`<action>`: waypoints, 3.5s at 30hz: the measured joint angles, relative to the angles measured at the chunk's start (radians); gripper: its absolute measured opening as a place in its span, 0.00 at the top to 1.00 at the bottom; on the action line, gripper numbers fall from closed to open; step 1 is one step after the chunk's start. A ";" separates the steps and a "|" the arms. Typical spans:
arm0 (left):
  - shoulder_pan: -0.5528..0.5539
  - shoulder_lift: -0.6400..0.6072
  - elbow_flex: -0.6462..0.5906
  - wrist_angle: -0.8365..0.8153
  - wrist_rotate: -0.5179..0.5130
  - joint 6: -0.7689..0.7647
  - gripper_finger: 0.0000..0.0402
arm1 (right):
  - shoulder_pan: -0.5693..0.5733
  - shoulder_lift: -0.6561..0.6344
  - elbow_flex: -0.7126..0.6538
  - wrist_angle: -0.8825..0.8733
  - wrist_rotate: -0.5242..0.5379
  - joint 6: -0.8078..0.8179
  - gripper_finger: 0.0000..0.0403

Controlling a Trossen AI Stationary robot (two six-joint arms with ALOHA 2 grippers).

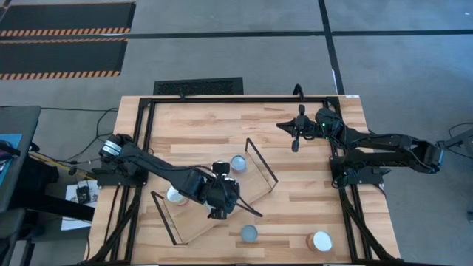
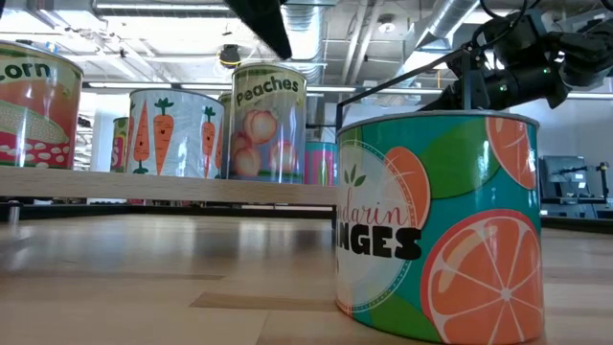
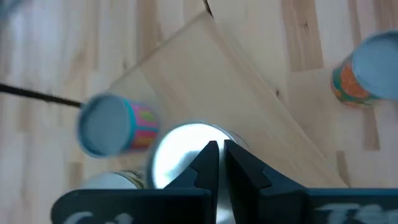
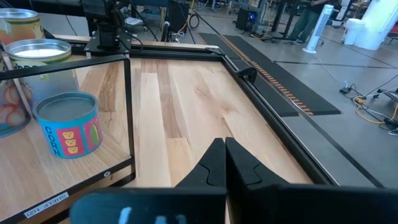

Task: Pick and place cans onto a shelf
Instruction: Put the canned corn on the shelf

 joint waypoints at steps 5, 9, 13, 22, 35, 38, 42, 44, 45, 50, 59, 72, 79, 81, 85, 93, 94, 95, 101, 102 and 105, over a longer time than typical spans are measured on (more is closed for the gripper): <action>-0.010 -0.073 -0.018 0.075 -0.042 0.056 0.99 | 0.000 0.000 0.000 -0.001 0.000 0.000 0.98; -0.027 -0.162 -0.130 0.192 -0.041 0.102 1.00 | 0.010 0.000 0.000 0.002 0.000 0.000 0.98; -0.026 -0.305 -0.325 0.406 0.011 0.140 1.00 | 0.030 0.000 0.000 0.021 0.000 0.001 0.98; 0.000 -0.675 -0.820 0.887 0.002 0.231 1.00 | 0.146 0.000 0.000 0.063 0.005 0.027 0.98; 0.188 -1.136 -1.239 1.123 0.077 0.322 1.00 | 0.499 -0.103 0.132 -0.406 0.412 0.110 0.99; 0.239 -1.196 -1.279 1.124 0.111 0.330 1.00 | 0.616 -0.116 0.215 -0.587 0.533 0.189 0.99; 0.302 -1.245 -1.325 1.123 0.192 0.338 1.00 | 0.801 -0.108 0.314 -0.787 0.680 0.327 0.99; 0.328 -1.261 -1.339 1.119 0.200 0.343 1.00 | 0.900 -0.077 0.360 -0.857 0.750 0.403 0.99; 0.340 -1.264 -1.341 1.124 0.200 0.345 1.00 | 0.951 -0.062 0.381 -0.909 0.780 0.445 0.98; 0.394 -1.265 -1.344 1.133 0.222 0.365 1.00 | 1.165 0.078 0.516 -1.112 0.866 0.701 0.98; 0.439 -1.264 -1.344 1.154 0.224 0.374 1.00 | 1.445 0.430 0.842 -1.498 0.750 1.291 0.92; 0.440 -1.264 -1.344 1.159 0.223 0.388 1.00 | 1.615 0.873 1.265 -1.694 0.475 1.733 0.50; 0.440 -1.264 -1.344 1.159 0.223 0.393 1.00 | 1.592 0.979 1.348 -1.760 0.370 1.766 0.47; 0.440 -1.264 -1.344 1.159 0.223 0.393 1.00 | 1.581 0.991 1.348 -1.762 0.340 1.757 0.50; 0.440 -1.264 -1.344 1.156 0.223 0.393 1.00 | 1.556 0.996 1.349 -1.774 0.311 1.751 0.56; 0.439 -1.264 -1.344 1.151 0.223 0.384 1.00 | 1.524 0.997 1.349 -1.784 0.266 1.768 0.69; 0.439 -1.264 -1.344 1.150 0.222 0.384 1.00 | 1.524 0.997 1.349 -1.792 0.263 1.779 0.69; 0.439 -1.264 -1.344 1.150 0.222 0.384 1.00 | 1.524 0.997 1.349 -1.806 0.262 1.789 0.69; 0.439 -1.264 -1.344 1.149 0.223 0.383 1.00 | 1.524 0.997 1.349 -1.843 0.248 1.841 0.60; 0.439 -1.264 -1.344 1.149 0.223 0.383 1.00 | 1.524 0.997 1.349 -1.835 0.252 1.837 0.58; 0.439 -1.264 -1.344 1.149 0.223 0.383 1.00 | 1.524 0.997 1.349 -1.813 0.259 1.829 0.55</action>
